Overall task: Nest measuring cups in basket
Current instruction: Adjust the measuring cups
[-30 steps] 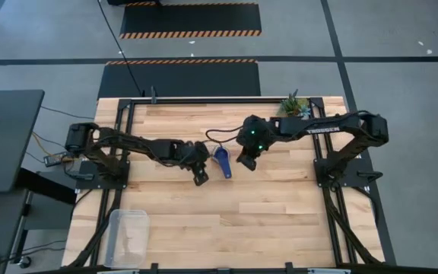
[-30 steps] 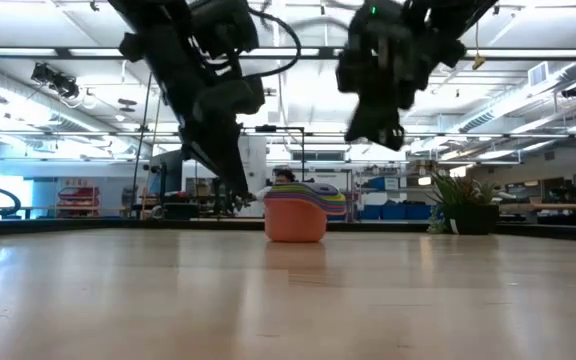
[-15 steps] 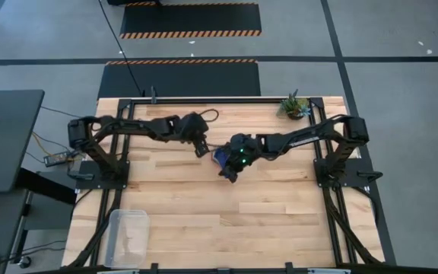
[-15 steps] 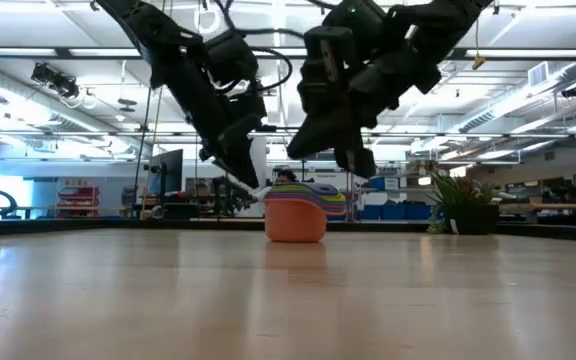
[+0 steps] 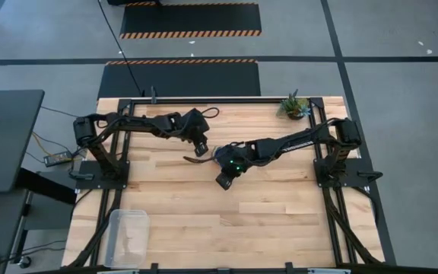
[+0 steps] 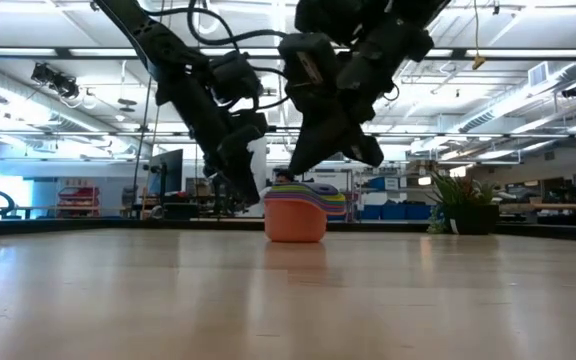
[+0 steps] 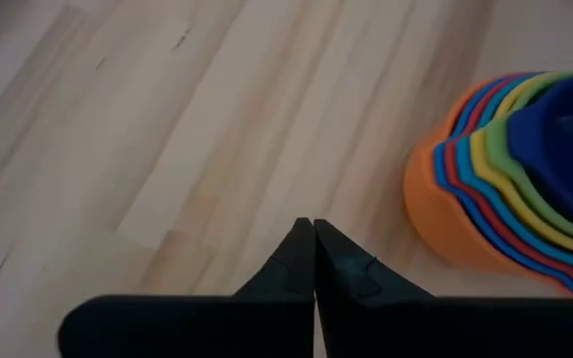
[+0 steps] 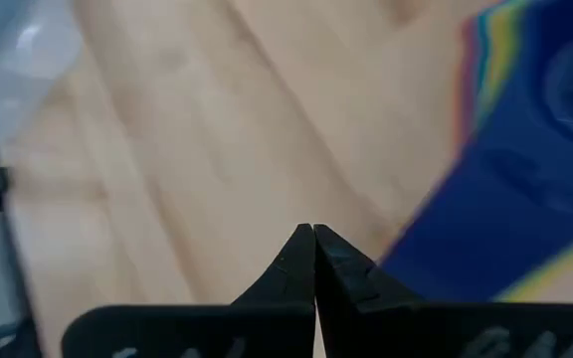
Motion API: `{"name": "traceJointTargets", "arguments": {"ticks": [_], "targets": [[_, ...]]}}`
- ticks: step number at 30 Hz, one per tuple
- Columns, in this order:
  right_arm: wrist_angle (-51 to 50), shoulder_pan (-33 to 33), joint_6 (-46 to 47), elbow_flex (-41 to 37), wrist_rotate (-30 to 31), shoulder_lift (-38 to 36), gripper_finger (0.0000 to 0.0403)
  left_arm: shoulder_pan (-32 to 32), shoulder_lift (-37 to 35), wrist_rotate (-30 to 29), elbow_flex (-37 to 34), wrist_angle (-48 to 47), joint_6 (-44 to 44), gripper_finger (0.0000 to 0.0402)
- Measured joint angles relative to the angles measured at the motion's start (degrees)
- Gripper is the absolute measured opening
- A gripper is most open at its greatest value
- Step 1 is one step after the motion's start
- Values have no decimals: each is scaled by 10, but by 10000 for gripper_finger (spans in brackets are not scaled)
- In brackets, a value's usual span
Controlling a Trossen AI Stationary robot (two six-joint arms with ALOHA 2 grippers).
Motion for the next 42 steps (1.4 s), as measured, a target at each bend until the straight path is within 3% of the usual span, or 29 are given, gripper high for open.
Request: {"name": "traceJointTargets", "arguments": {"ticks": [17, 42], "targets": [[-51, -1, -2, 2, 48, 2, 0, 0, 0, 0, 0, 5, -1, 2], [-92, -9, -21, 2, 28, 1, 0, 0, 0, 0, 0, 4, 0, 2]]}}
